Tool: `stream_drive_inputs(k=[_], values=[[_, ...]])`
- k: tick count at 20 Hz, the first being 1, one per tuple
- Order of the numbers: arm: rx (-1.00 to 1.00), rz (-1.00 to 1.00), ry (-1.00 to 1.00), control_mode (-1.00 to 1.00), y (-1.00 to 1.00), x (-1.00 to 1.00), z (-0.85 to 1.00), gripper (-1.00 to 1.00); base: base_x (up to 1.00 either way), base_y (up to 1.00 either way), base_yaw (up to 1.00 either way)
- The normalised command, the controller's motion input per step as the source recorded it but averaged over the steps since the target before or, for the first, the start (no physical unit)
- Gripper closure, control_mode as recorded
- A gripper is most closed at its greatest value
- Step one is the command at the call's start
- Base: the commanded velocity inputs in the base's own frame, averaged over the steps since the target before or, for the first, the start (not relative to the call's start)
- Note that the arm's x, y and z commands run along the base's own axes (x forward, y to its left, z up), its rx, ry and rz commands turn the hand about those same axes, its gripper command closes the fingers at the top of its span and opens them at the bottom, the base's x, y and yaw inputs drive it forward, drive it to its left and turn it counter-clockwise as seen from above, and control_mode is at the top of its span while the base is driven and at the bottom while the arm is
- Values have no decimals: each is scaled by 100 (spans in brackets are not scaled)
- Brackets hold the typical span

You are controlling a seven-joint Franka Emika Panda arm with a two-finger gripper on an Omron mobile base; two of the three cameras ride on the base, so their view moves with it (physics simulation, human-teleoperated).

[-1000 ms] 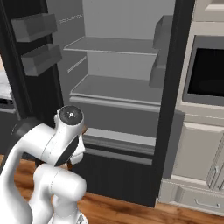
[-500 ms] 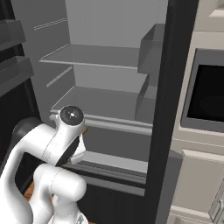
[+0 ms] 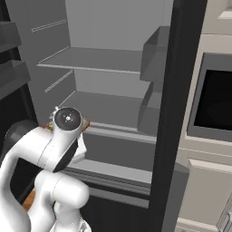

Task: Place the bowl with the onion and mushroom on the top shelf of the fridge. Place the bowl with the chicken drumsticks on the second highest shelf of the fridge.

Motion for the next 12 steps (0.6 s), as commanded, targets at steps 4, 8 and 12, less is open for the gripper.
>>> stream_drive_inputs(k=[4,8,12], values=[[0,-18,-24,-100,0,0,100,100,0,0,0],[2,-22,-21,-100,0,0,100,100,0,0,0],[14,-23,-17,-100,0,0,100,100,0,0,0]])
